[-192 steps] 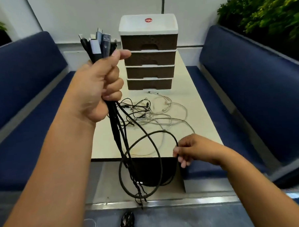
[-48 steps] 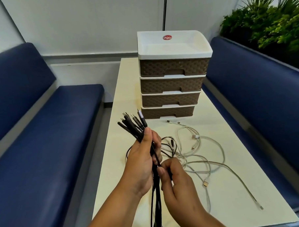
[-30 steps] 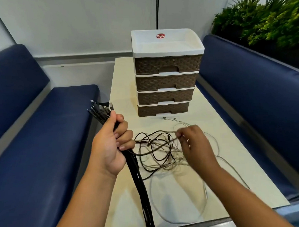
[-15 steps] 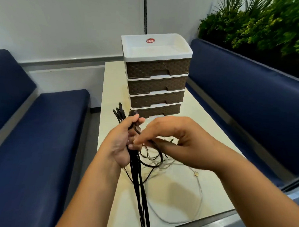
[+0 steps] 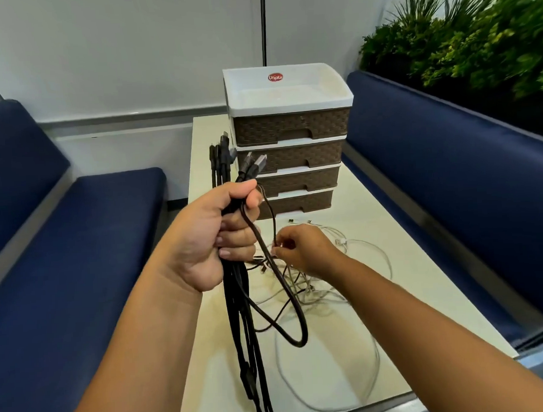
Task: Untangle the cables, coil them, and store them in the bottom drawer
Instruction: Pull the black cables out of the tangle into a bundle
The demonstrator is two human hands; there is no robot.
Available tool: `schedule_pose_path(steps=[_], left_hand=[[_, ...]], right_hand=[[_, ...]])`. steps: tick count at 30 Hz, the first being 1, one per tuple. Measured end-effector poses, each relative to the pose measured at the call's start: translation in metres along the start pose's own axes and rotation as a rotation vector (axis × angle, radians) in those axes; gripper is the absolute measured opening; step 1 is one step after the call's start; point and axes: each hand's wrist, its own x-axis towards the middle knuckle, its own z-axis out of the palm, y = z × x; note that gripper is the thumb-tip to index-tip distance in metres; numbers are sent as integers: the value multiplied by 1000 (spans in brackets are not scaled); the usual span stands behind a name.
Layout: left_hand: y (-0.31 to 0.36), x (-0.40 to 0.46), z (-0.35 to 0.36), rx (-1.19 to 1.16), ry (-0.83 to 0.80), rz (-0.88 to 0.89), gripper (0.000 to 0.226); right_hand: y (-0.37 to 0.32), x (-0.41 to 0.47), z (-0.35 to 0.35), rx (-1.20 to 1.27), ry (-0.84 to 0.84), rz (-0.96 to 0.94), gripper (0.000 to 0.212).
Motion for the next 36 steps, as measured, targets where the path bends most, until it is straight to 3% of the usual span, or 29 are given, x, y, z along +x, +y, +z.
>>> schedule_pose_path(steps=[4,8,12,20,28,36], left_hand=[[-1,1,-9,20,82,31,24],[-10,6,-16,72,208,64,27],[-22,12,-18,114,285,82,29],[-28,19,-17,74,342,61,24],[-29,7,-2,8,338,24,32],[-46,-15,46,117,404,36,34]], right_hand=[[-5,10,-20,-17,11,47,19],[-25,15,-60,393,78,48,23],[-45,17,-98,610,181,-37,20],[-64,-6,-142,340,308,-216,17],[-19,-60,-150,442,371,-169,23],[37,-109,-142,489,244,-67,29]])
